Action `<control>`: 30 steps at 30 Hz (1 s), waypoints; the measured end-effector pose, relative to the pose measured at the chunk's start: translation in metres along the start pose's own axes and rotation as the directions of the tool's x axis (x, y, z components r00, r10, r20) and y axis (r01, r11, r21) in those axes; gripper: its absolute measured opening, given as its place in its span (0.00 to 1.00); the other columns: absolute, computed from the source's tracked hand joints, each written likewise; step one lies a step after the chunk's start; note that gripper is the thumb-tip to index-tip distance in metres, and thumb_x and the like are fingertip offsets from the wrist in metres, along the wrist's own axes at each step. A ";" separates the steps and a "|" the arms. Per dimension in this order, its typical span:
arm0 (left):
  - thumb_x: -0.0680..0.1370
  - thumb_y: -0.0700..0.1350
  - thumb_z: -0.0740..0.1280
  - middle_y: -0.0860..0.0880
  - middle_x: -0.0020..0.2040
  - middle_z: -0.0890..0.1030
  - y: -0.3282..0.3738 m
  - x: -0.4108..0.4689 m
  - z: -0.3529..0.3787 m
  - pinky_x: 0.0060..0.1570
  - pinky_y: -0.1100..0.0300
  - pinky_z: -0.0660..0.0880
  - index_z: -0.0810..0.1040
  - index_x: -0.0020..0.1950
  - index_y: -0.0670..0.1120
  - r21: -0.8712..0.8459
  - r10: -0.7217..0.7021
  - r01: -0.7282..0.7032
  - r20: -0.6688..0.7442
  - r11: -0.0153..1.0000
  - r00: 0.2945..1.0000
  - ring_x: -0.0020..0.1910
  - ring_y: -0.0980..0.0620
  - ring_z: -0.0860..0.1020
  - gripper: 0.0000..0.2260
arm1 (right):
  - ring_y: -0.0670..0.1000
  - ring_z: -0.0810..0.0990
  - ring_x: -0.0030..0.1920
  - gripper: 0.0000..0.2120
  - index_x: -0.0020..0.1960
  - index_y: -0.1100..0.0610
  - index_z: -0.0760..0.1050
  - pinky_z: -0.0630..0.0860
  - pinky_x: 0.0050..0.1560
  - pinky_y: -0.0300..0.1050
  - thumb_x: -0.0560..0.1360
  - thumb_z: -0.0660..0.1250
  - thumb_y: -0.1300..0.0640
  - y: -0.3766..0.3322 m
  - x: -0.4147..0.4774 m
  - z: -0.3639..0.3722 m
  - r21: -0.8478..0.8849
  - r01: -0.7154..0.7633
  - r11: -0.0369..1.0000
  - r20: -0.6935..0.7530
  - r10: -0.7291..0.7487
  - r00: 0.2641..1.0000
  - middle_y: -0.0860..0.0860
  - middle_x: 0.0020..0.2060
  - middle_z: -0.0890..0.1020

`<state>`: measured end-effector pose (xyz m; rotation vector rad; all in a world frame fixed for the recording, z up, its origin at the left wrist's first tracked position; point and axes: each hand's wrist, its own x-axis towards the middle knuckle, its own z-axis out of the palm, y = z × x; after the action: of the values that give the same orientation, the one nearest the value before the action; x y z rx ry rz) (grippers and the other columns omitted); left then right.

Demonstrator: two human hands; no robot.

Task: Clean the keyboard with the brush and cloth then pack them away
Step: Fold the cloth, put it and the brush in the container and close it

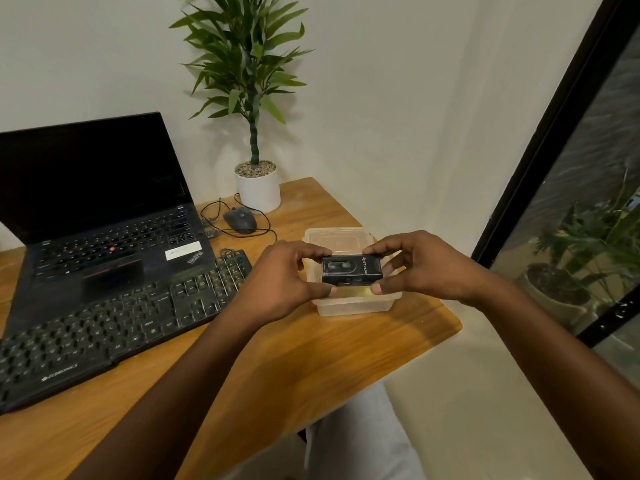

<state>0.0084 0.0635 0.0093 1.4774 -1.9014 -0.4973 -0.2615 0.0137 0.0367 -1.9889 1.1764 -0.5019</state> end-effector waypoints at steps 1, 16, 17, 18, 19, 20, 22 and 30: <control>0.68 0.52 0.83 0.62 0.52 0.82 -0.001 0.004 0.002 0.41 0.62 0.70 0.83 0.65 0.55 0.006 0.006 -0.006 0.003 1.000 1.000 0.48 0.62 0.76 0.26 | 0.48 0.86 0.51 0.27 0.66 0.49 0.83 0.86 0.54 0.52 0.69 0.84 0.55 0.002 0.004 -0.001 -0.044 0.002 0.999 -0.017 -0.003 1.000 0.43 0.58 0.85; 0.70 0.58 0.79 0.54 0.61 0.81 -0.030 0.038 0.031 0.58 0.47 0.75 0.81 0.69 0.52 0.265 -0.072 0.024 0.175 0.964 0.982 0.61 0.51 0.72 0.29 | 0.46 0.74 0.58 0.28 0.67 0.47 0.82 0.74 0.54 0.43 0.69 0.84 0.48 0.038 0.047 0.010 -0.383 -0.037 0.923 -0.003 0.039 0.999 0.44 0.64 0.81; 0.70 0.59 0.79 0.54 0.62 0.82 -0.030 0.039 0.032 0.58 0.48 0.74 0.81 0.69 0.53 0.313 -0.061 0.004 0.174 0.950 0.983 0.61 0.51 0.72 0.29 | 0.46 0.73 0.58 0.28 0.67 0.46 0.82 0.73 0.54 0.43 0.69 0.84 0.48 0.040 0.048 0.012 -0.400 -0.034 0.916 -0.005 0.035 0.999 0.44 0.64 0.81; 0.70 0.60 0.78 0.54 0.62 0.82 -0.030 0.040 0.033 0.57 0.49 0.73 0.81 0.69 0.54 0.362 -0.049 -0.016 0.171 0.932 0.984 0.60 0.50 0.72 0.29 | 0.46 0.74 0.59 0.28 0.67 0.46 0.82 0.73 0.53 0.43 0.69 0.84 0.48 0.041 0.049 0.013 -0.408 -0.033 0.913 -0.008 0.032 0.999 0.44 0.64 0.81; 0.71 0.61 0.77 0.54 0.62 0.82 -0.028 0.042 0.034 0.56 0.50 0.71 0.80 0.69 0.55 0.405 -0.037 -0.035 0.169 0.914 0.985 0.60 0.50 0.72 0.28 | 0.47 0.74 0.60 0.28 0.67 0.45 0.82 0.73 0.53 0.43 0.68 0.84 0.47 0.042 0.049 0.013 -0.411 -0.033 0.911 -0.011 0.031 0.999 0.44 0.65 0.81; 0.71 0.62 0.77 0.54 0.62 0.82 -0.027 0.043 0.035 0.55 0.51 0.69 0.80 0.69 0.55 0.437 -0.027 -0.051 0.170 0.898 0.985 0.60 0.50 0.72 0.28 | 0.47 0.75 0.61 0.28 0.67 0.45 0.82 0.74 0.54 0.43 0.68 0.84 0.47 0.043 0.050 0.013 -0.415 -0.035 0.909 -0.014 0.032 0.999 0.43 0.65 0.81; 0.71 0.62 0.77 0.54 0.62 0.83 -0.025 0.045 0.035 0.55 0.51 0.68 0.80 0.69 0.55 0.468 -0.025 -0.063 0.180 0.882 0.983 0.60 0.49 0.72 0.28 | 0.48 0.76 0.63 0.28 0.66 0.45 0.82 0.76 0.56 0.44 0.68 0.84 0.47 0.044 0.051 0.014 -0.427 -0.040 0.903 -0.020 0.035 0.999 0.43 0.65 0.81; 0.71 0.61 0.77 0.53 0.62 0.83 -0.020 0.045 0.033 0.55 0.50 0.69 0.80 0.70 0.57 0.473 -0.077 -0.033 0.212 0.881 0.974 0.61 0.48 0.72 0.28 | 0.51 0.77 0.66 0.27 0.66 0.45 0.83 0.77 0.60 0.47 0.68 0.84 0.47 0.042 0.049 0.017 -0.465 -0.052 0.884 -0.015 0.051 0.999 0.45 0.67 0.81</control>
<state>-0.0064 0.0119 -0.0147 1.8147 -2.3052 -0.2178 -0.2495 -0.0335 -0.0087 -2.3490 1.4510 -0.2008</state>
